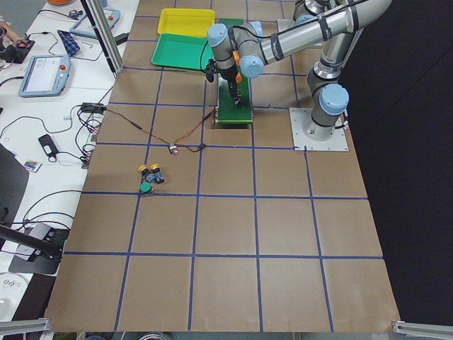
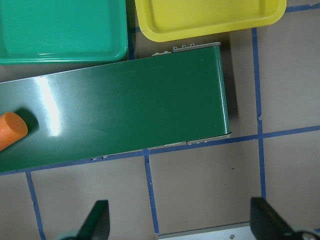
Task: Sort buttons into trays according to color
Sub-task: 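Place the green-capped button on the conveyor belt and release, then reach the left gripper to the yellow-capped button and grasp it, then place the yellow-capped button on the conveyor belt and release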
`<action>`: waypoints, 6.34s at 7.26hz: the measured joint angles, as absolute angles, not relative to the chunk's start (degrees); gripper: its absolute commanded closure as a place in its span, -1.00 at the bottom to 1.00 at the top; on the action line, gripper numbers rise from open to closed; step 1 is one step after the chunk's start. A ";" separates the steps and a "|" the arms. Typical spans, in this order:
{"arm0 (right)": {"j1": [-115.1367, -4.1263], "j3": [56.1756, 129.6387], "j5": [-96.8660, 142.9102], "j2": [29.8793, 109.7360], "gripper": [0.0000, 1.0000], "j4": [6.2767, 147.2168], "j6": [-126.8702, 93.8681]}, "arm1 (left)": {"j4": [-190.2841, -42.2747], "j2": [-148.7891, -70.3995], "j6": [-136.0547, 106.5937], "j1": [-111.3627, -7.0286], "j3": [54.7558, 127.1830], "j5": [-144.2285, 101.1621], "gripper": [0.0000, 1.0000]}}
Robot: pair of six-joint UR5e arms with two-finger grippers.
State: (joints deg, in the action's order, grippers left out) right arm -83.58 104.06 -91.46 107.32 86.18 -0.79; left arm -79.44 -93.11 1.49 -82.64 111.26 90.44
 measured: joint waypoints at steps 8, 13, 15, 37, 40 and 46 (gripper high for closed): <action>-83.51 104.06 -91.56 107.32 -1.00 86.28 -0.82 | -71.97 -129.03 7.12 -61.79 70.02 90.36 -1.00; -83.55 104.08 -91.52 107.29 -1.00 86.17 -0.79 | -72.36 -138.85 7.10 -59.74 61.66 90.43 -1.00; -83.57 104.09 -91.45 107.24 -1.00 86.17 -0.79 | -72.51 -139.27 6.65 -59.74 61.58 90.01 -1.00; -83.57 104.06 -91.59 107.87 -1.00 86.10 -1.18 | -78.56 -92.04 2.07 -84.67 114.39 87.77 1.00; -83.55 104.06 -91.40 107.95 -1.00 86.54 -15.80 | -68.31 -90.42 0.23 -88.22 120.74 86.37 -1.00; -83.81 104.60 -90.27 107.44 -1.00 86.56 -47.27 | -71.01 -95.41 10.63 -73.90 106.59 86.29 -1.00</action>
